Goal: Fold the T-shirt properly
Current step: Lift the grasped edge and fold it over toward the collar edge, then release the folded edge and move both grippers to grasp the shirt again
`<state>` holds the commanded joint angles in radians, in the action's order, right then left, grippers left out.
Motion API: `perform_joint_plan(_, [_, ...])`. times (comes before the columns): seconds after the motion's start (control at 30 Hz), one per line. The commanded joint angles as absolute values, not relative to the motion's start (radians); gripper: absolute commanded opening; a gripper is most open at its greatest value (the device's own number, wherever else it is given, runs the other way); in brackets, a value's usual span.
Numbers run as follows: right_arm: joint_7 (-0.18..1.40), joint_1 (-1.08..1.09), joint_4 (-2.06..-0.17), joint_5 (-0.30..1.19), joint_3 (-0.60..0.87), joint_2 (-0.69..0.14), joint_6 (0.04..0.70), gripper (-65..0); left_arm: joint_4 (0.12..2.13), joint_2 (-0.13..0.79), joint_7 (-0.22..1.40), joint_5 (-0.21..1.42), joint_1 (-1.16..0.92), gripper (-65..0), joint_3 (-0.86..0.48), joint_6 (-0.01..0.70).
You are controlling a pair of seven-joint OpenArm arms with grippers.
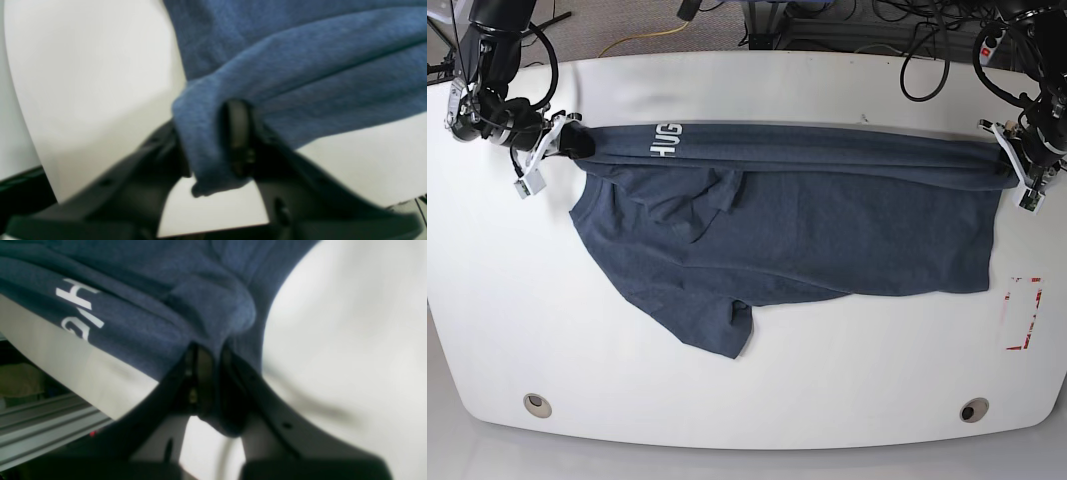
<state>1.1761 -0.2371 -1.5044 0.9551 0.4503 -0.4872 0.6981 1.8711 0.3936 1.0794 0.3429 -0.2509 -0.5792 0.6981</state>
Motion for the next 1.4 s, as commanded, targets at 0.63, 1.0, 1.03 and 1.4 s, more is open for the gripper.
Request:
perform_joint_plan(0.63, [1.265,-0.297,-1.690,1.132,0.455,-0.539,0.698,-19.0,1.871,0.518,1.084,0.438,-0.377,-22.9,-0.707,0.698])
perform_joint_plan(1.0, [1.259,-0.229,-1.682,1.084,0.447,-0.476,0.698,-19.0,1.865,0.473,1.144,0.595,-0.291,-22.9,-0.707,0.698])
perform_joint_plan(1.03, [1.259,-0.211,-1.682,1.052,0.447,-0.464,0.698,-19.0,1.865,0.449,1.145,0.575,-0.262,-22.9,-0.705,0.698])
perform_joint_plan(1.4, [1.262,0.002,-1.679,0.754,0.338,-0.294,0.698,-19.0,1.647,0.354,1.141,0.197,-0.042,-23.1,-0.484,0.698])
